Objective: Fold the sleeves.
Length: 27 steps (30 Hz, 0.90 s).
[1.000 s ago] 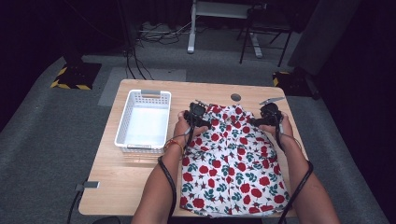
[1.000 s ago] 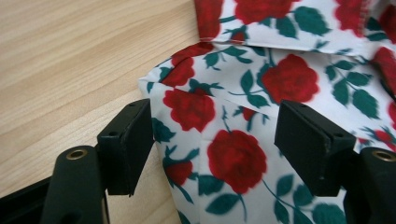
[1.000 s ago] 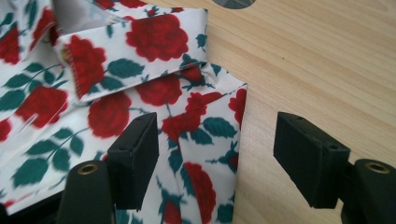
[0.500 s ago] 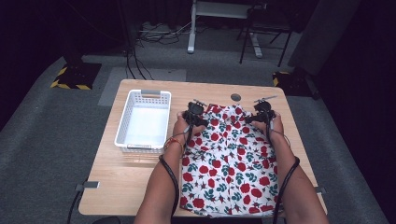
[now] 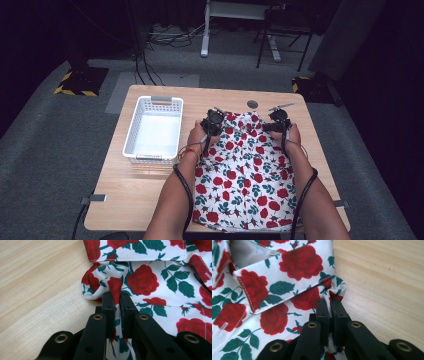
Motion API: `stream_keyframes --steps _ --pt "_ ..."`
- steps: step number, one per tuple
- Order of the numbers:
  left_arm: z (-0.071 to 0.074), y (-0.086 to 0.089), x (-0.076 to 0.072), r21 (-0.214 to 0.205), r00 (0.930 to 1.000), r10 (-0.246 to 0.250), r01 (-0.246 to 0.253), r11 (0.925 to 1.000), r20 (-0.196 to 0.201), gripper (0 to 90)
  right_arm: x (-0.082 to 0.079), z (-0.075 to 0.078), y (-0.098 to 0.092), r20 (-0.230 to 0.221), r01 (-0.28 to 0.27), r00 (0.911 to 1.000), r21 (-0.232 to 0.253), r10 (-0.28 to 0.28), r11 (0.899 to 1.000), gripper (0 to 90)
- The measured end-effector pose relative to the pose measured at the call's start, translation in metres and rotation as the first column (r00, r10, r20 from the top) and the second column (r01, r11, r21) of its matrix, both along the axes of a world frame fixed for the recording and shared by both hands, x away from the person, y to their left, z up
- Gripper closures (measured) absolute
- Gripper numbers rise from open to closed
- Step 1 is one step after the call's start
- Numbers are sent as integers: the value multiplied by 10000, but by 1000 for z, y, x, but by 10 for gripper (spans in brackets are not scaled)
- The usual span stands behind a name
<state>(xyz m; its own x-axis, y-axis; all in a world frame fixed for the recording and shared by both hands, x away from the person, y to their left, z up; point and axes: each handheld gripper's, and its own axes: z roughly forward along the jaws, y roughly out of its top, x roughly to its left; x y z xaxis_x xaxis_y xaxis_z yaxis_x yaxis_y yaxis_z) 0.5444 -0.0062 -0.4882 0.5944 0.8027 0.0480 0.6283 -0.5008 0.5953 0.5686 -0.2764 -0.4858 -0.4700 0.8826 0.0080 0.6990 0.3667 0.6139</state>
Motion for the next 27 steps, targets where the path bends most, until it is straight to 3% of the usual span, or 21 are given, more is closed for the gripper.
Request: stream_keyframes --steps 3,9,12,14,19,27 --pt "7 -1 3 -10 9996 88 -88 10000 266 845 0 5 0 404 81 9991 112 -85 9999 868" --pt "34 -4 6 -105 9971 8 0 9999 762 845 -2 25 2 1149 32 9934 263 -62 9996 871" --pt "47 -3 5 -270 9950 -81 108 9996 1000 844 -3 34 4 1608 39 9870 77 -50 10000 872" --pt "56 -1 3 -433 9933 -138 188 9989 1151 843 -5 43 2 1689 -22 9856 430 -51 9991 872" --pt "73 4 -9 -900 9859 -503 653 9938 1593 842 -14 60 0 2027 -428 9788 623 293 9971 872" --pt "85 9 -35 -665 9712 -1515 1660 9839 1840 836 -40 78 0 2355 -1545 9626 698 1342 9855 872"
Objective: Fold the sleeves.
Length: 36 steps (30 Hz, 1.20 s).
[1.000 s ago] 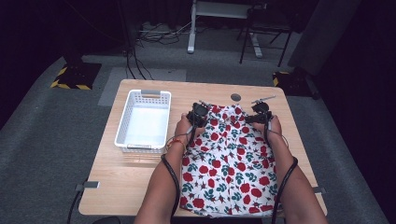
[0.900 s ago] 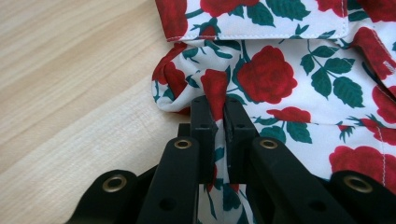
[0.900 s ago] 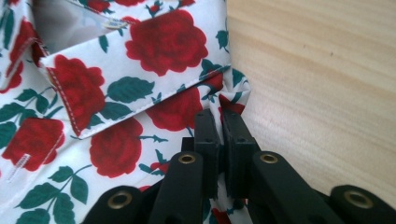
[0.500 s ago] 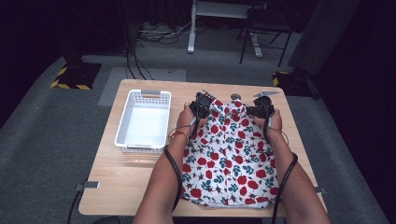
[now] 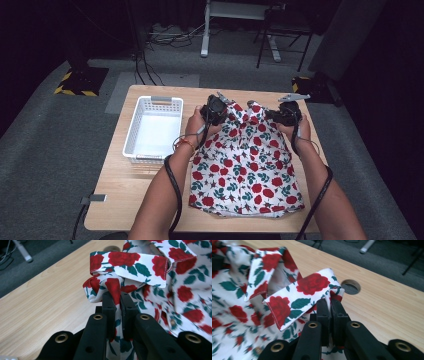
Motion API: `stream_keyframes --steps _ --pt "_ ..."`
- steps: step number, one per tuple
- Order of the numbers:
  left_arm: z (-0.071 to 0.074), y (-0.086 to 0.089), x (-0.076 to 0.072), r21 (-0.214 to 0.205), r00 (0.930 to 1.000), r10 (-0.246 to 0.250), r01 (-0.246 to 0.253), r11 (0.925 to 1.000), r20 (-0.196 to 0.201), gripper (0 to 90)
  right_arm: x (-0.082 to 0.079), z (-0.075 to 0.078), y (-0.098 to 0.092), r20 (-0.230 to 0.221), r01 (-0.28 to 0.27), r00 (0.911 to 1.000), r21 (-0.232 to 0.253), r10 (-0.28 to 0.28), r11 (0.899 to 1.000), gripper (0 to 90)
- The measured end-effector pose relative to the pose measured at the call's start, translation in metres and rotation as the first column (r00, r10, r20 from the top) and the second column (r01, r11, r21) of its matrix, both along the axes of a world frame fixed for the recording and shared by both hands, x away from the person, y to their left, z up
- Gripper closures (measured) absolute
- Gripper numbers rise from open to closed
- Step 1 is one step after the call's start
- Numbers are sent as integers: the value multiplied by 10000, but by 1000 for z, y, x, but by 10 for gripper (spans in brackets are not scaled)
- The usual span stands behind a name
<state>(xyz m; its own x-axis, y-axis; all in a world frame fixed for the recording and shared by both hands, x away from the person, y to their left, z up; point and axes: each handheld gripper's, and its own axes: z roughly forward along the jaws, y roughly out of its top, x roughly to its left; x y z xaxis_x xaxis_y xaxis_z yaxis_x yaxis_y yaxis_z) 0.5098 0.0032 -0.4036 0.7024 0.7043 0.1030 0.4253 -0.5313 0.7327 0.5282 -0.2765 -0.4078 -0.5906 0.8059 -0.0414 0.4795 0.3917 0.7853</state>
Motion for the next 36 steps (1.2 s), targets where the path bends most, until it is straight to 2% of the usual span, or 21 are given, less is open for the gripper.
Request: stream_keyframes --steps 2,5,6,7,8,9,10,11,12,13,15,17,18,21,24,29,30,31,36 --pt "2 2 -14 142 9989 -453 451 9989 142 832 -15 4 -1 154 -506 9986 55 505 9987 872" --pt "0 6 -34 237 9935 -1096 1090 9938 290 829 -32 5 -4 238 -962 9951 195 957 9952 872" --pt "-3 9 -47 333 9901 -1354 1343 9904 357 824 -47 4 -6 332 -1323 9908 260 1314 9909 872" --pt "-6 11 -54 284 9880 -1499 1489 9884 360 823 -53 3 -7 376 -1436 9891 265 1425 9893 872" --pt "-6 11 -54 284 9880 -1499 1489 9884 360 822 -53 3 -7 376 -1436 9891 265 1425 9893 872" --pt "-9 14 -61 244 9861 -1616 1608 9867 373 822 -60 2 -8 397 -1596 9866 280 1584 9868 872" --pt "-16 19 -75 163 9832 -1800 1796 9836 314 818 -75 -2 -10 433 -1930 9805 250 1918 9809 871" --pt "-16 19 -75 163 9832 -1800 1796 9836 314 814 -75 -2 -10 433 -1930 9805 250 1918 9809 871" --pt "-20 21 -83 159 9815 -1892 1888 9819 307 814 -83 -5 -11 437 -2107 9769 319 2093 9770 871" --pt "-29 26 -96 -93 9805 -1949 1952 9807 262 805 -97 -12 -12 376 -2362 9713 317 2350 9712 869" --pt "-39 29 -109 -304 9807 -1947 1952 9803 198 805 -110 -19 -14 329 -2628 9645 303 2618 9644 867" --pt "-48 31 -119 -18 9810 -1910 1912 9816 334 797 -118 -24 -15 211 -2829 9591 242 2824 9589 864" --pt "-53 33 -124 -119 9812 -1906 1910 9815 310 795 -123 -28 -16 127 -3021 9532 189 3019 9531 863" --pt "-67 39 -138 -179 9799 -1991 1994 9798 155 796 -134 -38 -19 -121 -3174 9481 156 3176 9481 861" --pt "-73 42 -145 -152 9797 -2004 2005 9796 84 801 -143 -48 -22 -358 -3265 9447 -135 3259 9451 845" --pt "-73 42 -145 -152 9797 -2004 2005 9796 84 801 -143 -48 -22 -358 -3265 9447 -135 3259 9451 845" --pt "-92 46 -158 609 9782 -2071 2078 9763 -178 801 -143 -48 -22 -358 -3265 9447 -135 3259 9451 845" --pt "-94 46 -158 732 9784 -2055 2066 9757 -229 800 -161 -67 -27 -980 -3110 9478 -765 3033 9473 798" --pt "-99 48 -158 740 9789 -1991 2021 9766 -452 787 -166 -81 -28 -1181 -2959 9520 -1196 2824 9477 799"
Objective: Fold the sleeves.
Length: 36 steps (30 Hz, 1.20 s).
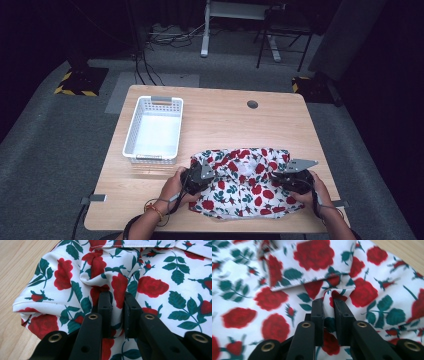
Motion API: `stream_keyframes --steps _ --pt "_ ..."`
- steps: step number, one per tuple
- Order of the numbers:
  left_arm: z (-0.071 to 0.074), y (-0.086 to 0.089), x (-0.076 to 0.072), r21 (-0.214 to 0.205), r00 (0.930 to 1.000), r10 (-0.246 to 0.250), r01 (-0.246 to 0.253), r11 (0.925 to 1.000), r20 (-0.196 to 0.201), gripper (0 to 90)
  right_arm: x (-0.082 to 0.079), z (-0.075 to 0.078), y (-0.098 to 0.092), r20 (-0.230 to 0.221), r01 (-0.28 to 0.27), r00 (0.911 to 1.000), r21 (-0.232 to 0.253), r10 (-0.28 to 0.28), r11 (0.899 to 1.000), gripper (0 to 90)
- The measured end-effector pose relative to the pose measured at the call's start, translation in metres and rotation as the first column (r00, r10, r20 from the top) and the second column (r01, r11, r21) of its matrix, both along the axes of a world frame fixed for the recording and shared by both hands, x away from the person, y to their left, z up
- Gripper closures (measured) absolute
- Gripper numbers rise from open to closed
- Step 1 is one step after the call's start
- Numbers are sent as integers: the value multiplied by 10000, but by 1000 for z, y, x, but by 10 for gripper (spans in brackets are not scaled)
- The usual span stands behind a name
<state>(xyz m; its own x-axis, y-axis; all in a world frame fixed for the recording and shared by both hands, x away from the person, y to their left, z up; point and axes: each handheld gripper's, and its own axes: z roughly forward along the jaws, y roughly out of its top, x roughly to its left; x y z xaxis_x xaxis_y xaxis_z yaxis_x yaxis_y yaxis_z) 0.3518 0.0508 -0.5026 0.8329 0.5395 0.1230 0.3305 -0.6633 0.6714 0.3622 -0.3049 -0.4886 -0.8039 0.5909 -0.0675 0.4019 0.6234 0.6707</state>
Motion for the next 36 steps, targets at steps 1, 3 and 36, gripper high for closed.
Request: stream_keyframes --steps 1,3,36 --pt "0 0 0 1 10000 10 -10 10000 -13 787 0 -2 0 47 121 9999 -136 -120 9998 800" --pt "0 0 1 76 10000 21 -21 10000 1 785 0 -6 -2 131 194 9997 -330 -190 9993 800" --pt "25 -47 64 -618 9991 407 -412 9972 -93 352 66 22 21 -311 764 9968 789 -742 9939 400"
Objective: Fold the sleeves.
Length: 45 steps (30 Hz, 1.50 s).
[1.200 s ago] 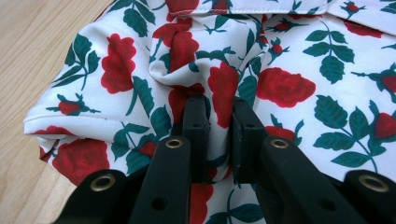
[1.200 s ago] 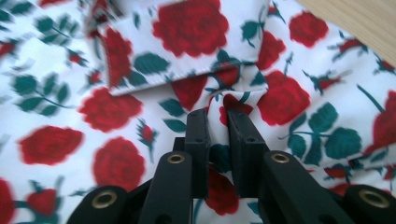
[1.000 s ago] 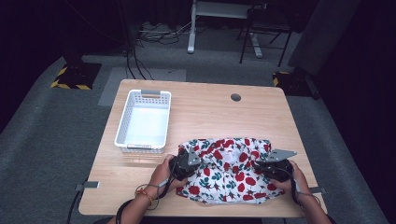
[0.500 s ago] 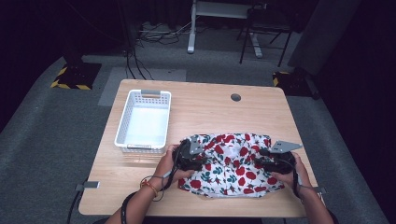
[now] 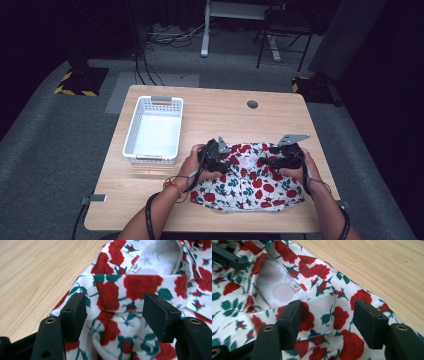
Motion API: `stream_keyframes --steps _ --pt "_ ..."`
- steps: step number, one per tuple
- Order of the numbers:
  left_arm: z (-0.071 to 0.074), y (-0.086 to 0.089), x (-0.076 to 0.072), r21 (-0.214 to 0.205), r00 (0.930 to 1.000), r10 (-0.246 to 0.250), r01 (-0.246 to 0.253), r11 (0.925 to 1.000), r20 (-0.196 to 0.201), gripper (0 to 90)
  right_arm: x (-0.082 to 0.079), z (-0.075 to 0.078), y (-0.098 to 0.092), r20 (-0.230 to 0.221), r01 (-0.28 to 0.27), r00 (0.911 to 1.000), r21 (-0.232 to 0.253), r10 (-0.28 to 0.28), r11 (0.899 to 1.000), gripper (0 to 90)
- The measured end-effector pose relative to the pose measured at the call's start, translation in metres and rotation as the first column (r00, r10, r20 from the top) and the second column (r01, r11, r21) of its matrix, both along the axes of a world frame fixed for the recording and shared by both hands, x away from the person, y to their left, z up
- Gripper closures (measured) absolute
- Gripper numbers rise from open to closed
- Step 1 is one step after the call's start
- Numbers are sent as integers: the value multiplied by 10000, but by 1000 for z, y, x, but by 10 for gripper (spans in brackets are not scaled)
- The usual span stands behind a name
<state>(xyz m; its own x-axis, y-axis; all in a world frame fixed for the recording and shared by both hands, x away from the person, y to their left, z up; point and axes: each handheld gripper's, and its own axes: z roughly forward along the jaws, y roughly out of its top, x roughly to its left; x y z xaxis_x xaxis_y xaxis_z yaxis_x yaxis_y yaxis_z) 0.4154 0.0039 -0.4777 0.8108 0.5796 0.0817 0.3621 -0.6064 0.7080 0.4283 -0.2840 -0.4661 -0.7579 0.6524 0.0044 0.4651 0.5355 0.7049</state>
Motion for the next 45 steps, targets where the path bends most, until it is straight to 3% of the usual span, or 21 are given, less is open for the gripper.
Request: stream_keyframes --steps 3,6,10,12,14,15,18,21,23,29,38,42,45 --pt "3 -5 9 -299 9999 49 -53 9995 -159 322 9 -6 8 -153 -5 9999 -330 0 9995 387" --pt "2 -14 17 -25 9998 7 -8 10000 -216 322 16 -12 9 -517 152 9985 -193 -162 9997 381" --pt "-6 -21 24 443 9981 141 -114 9990 -603 368 16 -16 11 -638 161 9978 -115 -168 9998 400" --pt "-12 -22 25 475 9959 137 -94 9988 -894 421 15 -18 12 -717 1 9974 -184 -15 9998 487" --pt "-14 -20 24 366 9959 74 -41 9993 -904 472 12 -18 14 -709 -191 9973 -170 178 9997 590" --pt "-13 -20 22 342 9965 22 7 9994 -834 538 9 -18 14 -607 -267 9978 -125 259 9996 704" --pt "-9 -18 18 517 9987 -18 44 9987 -501 672 1 -13 15 -277 -527 9982 -119 523 9985 804" --pt "-1 -13 13 344 9999 -134 137 9993 -84 769 -7 -3 13 200 -724 9972 136 721 9973 850" --pt "4 -11 9 251 9997 -122 116 9996 214 786 -12 4 12 422 -759 9963 368 744 9964 853" --pt "27 2 -13 -255 9939 -403 431 9987 1026 792 -28 23 10 969 -1121 9898 774 1044 9907 853" --pt "48 14 -56 3 9740 -1297 1319 9913 1860 783 -68 45 6 1821 -1913 9678 817 1740 9781 847" --pt "49 17 -79 250 9624 -1894 1882 9818 1949 780 -82 47 1 1962 -2283 9574 641 2120 9715 843" --pt "40 19 -98 559 9560 -2383 2320 9711 1711 767 -95 41 1 1964 -2717 9450 264 2615 9620 825"
